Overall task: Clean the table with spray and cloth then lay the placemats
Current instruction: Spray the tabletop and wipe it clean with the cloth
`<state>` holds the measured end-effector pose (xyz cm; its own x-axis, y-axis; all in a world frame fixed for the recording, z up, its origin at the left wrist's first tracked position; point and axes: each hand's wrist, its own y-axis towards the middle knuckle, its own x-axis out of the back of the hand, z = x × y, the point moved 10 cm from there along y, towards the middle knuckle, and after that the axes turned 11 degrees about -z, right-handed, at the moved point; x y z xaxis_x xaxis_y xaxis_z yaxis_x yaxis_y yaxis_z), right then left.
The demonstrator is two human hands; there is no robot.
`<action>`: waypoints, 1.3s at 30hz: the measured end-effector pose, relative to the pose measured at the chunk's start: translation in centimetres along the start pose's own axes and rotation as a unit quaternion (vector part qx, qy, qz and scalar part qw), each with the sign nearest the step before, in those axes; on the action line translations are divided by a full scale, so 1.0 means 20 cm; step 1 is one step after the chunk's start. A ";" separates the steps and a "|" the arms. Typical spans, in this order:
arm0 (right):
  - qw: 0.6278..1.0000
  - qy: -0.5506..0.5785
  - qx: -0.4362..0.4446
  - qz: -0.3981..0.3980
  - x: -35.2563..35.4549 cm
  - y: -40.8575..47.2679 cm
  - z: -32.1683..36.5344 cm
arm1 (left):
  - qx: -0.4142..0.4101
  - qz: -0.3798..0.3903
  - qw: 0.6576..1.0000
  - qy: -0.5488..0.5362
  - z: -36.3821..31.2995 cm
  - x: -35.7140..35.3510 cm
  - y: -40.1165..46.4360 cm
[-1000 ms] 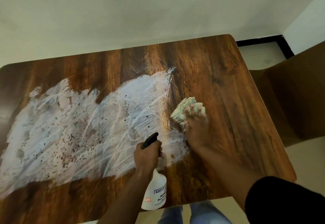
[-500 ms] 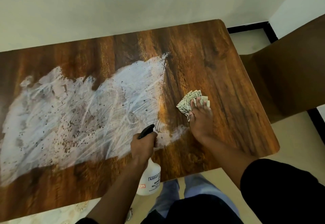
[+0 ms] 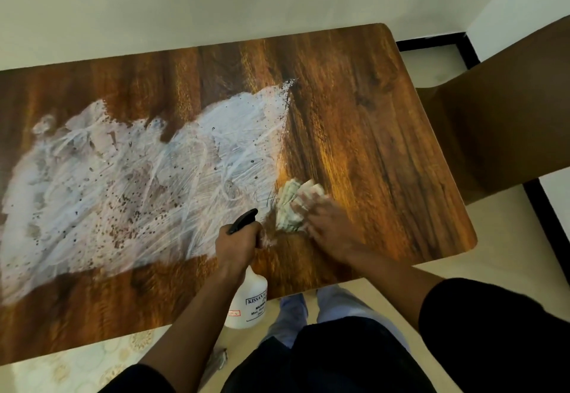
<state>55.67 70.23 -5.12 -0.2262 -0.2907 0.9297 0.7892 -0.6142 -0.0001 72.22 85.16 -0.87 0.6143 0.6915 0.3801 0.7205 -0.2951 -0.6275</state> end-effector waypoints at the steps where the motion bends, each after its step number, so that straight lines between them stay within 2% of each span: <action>1: 0.997 -0.003 -0.069 -0.023 0.05 0.01 -0.11 | 0.002 0.004 1.000 0.002 0.01 0.01 -0.01; 4: 0.980 -0.005 -0.193 -0.052 0.12 -0.01 -0.26 | 0.013 0.010 1.000 0.014 0.07 0.02 -0.02; 7: 0.969 -0.001 -0.238 -0.068 0.09 -0.04 -0.18 | 0.026 0.010 1.000 0.015 0.13 0.04 -0.04; 10: 0.987 -0.007 -0.153 -0.050 -0.01 -0.11 0.08 | 0.038 0.003 0.999 0.009 0.19 0.05 -0.05; 13: 0.999 0.027 0.018 -0.005 -0.14 -0.20 0.34 | 0.056 -0.014 0.998 0.002 0.23 0.06 -0.05; 15: 0.992 0.027 0.119 0.022 -0.17 -0.22 0.39 | 0.064 -0.025 0.998 -0.002 0.24 0.08 -0.05; 17: 0.986 0.014 0.165 0.038 -0.16 -0.19 0.35 | 0.063 -0.021 0.998 0.005 0.25 0.10 -0.05; 19: 0.993 -0.003 0.114 0.024 -0.10 -0.11 0.25 | 0.055 -0.015 0.998 0.007 0.24 0.12 -0.04; 22: 0.997 -0.008 -0.073 -0.026 -0.03 0.00 0.09 | 0.044 -0.031 0.999 -0.001 0.23 0.19 -0.03; 24: 0.991 0.001 -0.129 -0.044 -0.03 0.04 0.13 | 0.040 -0.051 0.998 -0.018 0.23 0.24 -0.01; 25: 0.991 0.000 -0.129 -0.046 -0.05 0.04 0.18 | 0.041 -0.058 0.997 -0.023 0.23 0.26 -0.01; 27: 0.997 0.000 -0.072 -0.034 -0.11 0.04 0.33 | 0.047 -0.070 0.996 -0.036 0.23 0.31 0.00; 29: 0.999 0.029 0.039 -0.012 -0.19 0.00 0.54 | 0.053 -0.086 0.993 -0.053 0.24 0.35 0.02; 32: 0.977 0.053 0.204 0.032 -0.31 -0.06 0.79 | 0.052 -0.110 0.990 -0.076 0.25 0.42 0.04; 34: 0.961 0.045 0.267 0.054 -0.33 -0.02 0.83 | 0.061 -0.130 0.986 -0.085 0.27 0.47 0.06; 36: 0.962 0.045 0.264 0.051 -0.29 0.07 0.79 | 0.065 -0.137 0.984 -0.091 0.29 0.49 0.07; 39: 0.986 0.050 0.155 0.037 -0.24 0.23 0.74 | 0.066 -0.143 0.982 -0.107 0.32 0.53 0.10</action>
<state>68.82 79.71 -4.19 -0.2049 -0.4064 0.8904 0.9384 -0.3403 0.0606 78.02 96.14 -2.41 0.3018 0.8603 0.4108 0.7973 0.0085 -0.6035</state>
